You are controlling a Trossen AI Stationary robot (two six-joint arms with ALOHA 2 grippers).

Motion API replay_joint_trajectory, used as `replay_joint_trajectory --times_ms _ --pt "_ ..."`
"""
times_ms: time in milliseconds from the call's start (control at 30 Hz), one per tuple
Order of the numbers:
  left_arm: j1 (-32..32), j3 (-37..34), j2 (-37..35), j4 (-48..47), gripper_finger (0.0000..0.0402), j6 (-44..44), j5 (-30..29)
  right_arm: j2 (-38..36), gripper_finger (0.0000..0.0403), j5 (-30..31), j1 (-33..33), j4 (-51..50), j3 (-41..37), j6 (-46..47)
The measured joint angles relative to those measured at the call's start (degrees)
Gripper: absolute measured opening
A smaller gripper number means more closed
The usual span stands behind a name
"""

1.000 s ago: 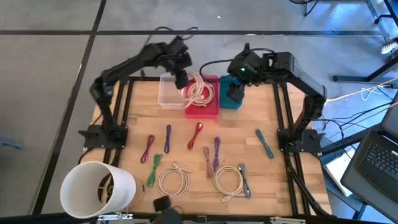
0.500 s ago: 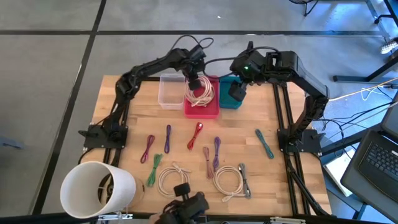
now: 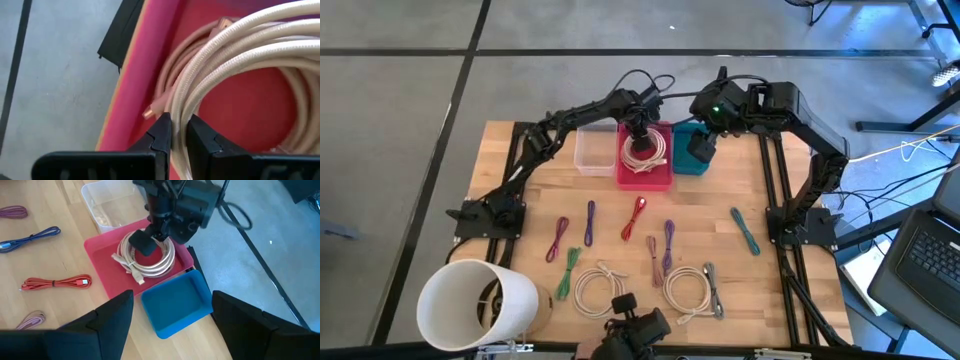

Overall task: Pick & Place USB Port
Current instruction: Put the white HDMI cable into the pink bin

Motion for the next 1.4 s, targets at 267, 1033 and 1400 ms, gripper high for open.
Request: replay_joint_trajectory --times_ms 267,1033,1400 --pt "0.0 0.0 1.1 0.5 0.0043 0.0 0.1 0.0 0.0273 0.0 0.0 0.0 0.0 0.0" --pt "0.3 6.0 -20.5 -13.5 0.0222 -5.3 25.5 -1.6 0.0273 0.0 0.0 0.0 0.0 -0.7" --pt "-7.0 -18.4 -60.2 -12.2 0.0196 -14.1 32.4 -18.9 0.0273 -5.4 4.6 0.0 -23.0 18.6"
